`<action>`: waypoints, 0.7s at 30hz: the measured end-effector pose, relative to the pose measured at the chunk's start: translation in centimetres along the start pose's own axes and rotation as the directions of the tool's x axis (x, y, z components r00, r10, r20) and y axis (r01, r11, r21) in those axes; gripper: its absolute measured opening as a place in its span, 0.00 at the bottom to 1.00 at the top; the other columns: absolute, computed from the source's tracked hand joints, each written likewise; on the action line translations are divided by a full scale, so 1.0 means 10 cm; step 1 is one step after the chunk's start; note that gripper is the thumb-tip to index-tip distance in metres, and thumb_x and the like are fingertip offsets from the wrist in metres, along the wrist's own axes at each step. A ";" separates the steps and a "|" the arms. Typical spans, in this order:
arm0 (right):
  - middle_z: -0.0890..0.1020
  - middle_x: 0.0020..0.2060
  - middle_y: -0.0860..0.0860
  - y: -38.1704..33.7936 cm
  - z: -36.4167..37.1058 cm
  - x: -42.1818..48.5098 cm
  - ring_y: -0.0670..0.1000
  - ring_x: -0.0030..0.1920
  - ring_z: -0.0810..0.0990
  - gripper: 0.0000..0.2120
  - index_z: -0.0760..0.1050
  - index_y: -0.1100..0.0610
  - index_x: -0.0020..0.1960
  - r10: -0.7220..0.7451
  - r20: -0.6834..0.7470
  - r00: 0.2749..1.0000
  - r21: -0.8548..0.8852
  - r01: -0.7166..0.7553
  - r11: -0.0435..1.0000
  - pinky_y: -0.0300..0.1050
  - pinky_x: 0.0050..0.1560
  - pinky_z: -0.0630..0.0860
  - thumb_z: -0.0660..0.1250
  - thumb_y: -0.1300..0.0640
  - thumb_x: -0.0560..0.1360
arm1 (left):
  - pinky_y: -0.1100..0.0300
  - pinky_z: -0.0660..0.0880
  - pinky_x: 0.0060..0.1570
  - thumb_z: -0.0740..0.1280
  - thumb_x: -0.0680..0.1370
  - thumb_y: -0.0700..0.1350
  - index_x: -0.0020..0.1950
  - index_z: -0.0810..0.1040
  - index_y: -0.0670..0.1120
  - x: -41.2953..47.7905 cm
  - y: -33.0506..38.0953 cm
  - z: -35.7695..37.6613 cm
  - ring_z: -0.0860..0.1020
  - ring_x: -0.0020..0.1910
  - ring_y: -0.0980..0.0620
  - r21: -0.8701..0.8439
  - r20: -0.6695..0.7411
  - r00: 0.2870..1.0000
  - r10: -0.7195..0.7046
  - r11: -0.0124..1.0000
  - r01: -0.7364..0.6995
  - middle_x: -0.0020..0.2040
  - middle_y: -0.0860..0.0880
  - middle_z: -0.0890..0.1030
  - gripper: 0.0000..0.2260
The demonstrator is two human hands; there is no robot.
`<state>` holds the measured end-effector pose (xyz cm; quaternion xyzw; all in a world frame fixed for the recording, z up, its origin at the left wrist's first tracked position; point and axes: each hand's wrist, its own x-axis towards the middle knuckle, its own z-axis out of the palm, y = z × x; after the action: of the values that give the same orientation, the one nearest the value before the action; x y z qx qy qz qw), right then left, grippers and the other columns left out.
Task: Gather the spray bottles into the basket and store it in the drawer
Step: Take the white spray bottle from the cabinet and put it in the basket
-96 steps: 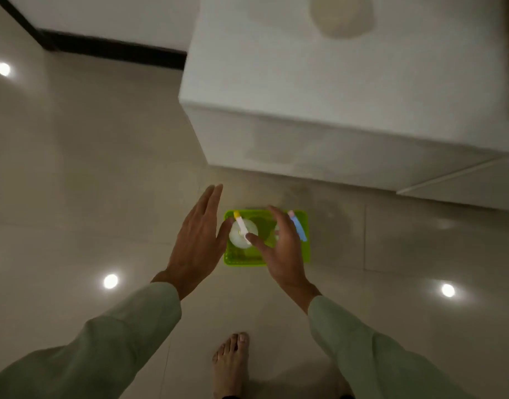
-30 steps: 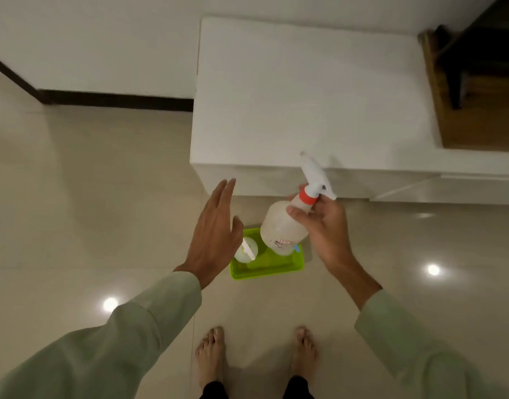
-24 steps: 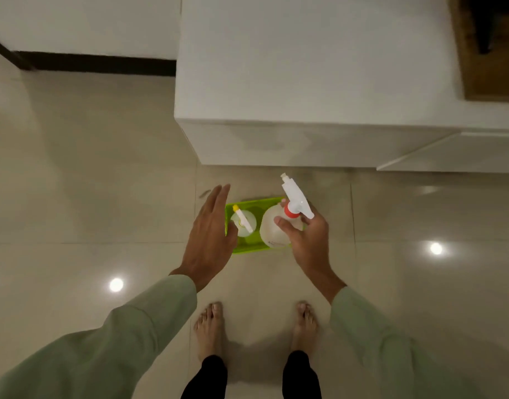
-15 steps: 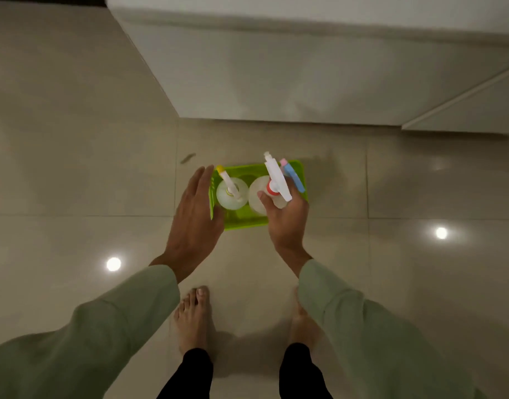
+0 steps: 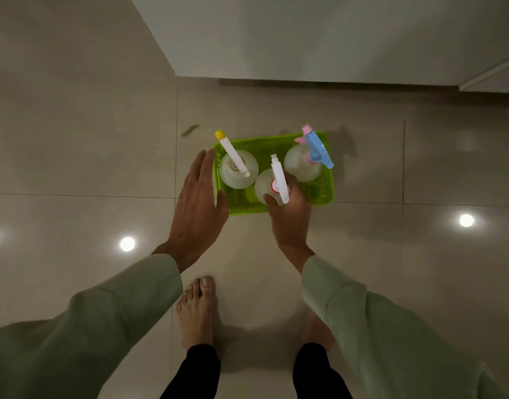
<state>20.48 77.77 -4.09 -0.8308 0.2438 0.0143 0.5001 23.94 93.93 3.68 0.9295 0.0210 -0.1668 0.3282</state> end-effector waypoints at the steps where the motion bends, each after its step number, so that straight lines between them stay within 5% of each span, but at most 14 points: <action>1: 0.84 0.55 0.55 -0.01 -0.05 0.00 0.56 0.56 0.81 0.25 0.75 0.59 0.66 0.013 0.024 1.000 0.006 -0.014 1.000 0.51 0.57 0.78 0.76 0.63 0.71 | 0.47 0.61 0.76 0.63 0.78 0.35 0.80 0.55 0.45 0.01 -0.01 0.00 0.58 0.80 0.46 -0.005 -0.001 1.000 -0.007 1.000 0.007 0.80 0.44 0.59 0.32; 5: 0.79 0.66 0.52 0.01 -0.40 -0.08 0.53 0.67 0.76 0.32 0.73 0.57 0.71 0.011 0.073 0.997 -0.032 -0.009 0.999 0.49 0.67 0.73 0.77 0.64 0.68 | 0.50 0.60 0.77 0.64 0.78 0.36 0.80 0.55 0.45 -0.03 -0.02 -0.03 0.58 0.79 0.47 -0.035 0.000 0.998 -0.063 0.997 0.063 0.80 0.44 0.59 0.32; 12: 0.79 0.62 0.56 0.26 -0.96 0.06 0.59 0.63 0.77 0.24 0.73 0.60 0.68 -0.051 -0.047 0.998 -0.222 0.040 0.974 0.63 0.61 0.75 0.70 0.67 0.72 | 0.49 0.62 0.74 0.64 0.79 0.39 0.80 0.56 0.43 -0.04 -0.11 0.09 0.62 0.78 0.44 -0.036 0.046 0.987 -0.151 0.988 0.153 0.79 0.43 0.62 0.31; 17: 0.78 0.65 0.59 0.44 -0.90 0.51 0.59 0.66 0.75 0.23 0.69 0.63 0.71 0.119 -0.022 0.993 -0.179 -0.121 0.976 0.60 0.67 0.71 0.68 0.64 0.76 | 0.48 0.61 0.73 0.65 0.79 0.41 0.80 0.55 0.43 0.14 -0.32 0.34 0.63 0.77 0.42 -0.054 0.066 0.959 -0.274 0.959 0.278 0.79 0.41 0.62 0.32; 21: 0.81 0.53 0.56 0.59 -0.71 0.74 0.55 0.50 0.78 0.20 0.69 0.60 0.70 0.238 0.094 0.967 -0.131 -0.225 0.966 0.50 0.51 0.75 0.65 0.65 0.79 | 0.40 0.70 0.68 0.66 0.78 0.40 0.80 0.55 0.45 0.36 -0.45 0.56 0.71 0.71 0.38 -0.098 0.134 0.933 -0.334 0.932 0.348 0.75 0.41 0.68 0.32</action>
<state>22.98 66.69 -7.36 -0.8230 0.3104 0.1323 0.4570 25.02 93.79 -4.31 0.8790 0.1733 -0.2731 0.3503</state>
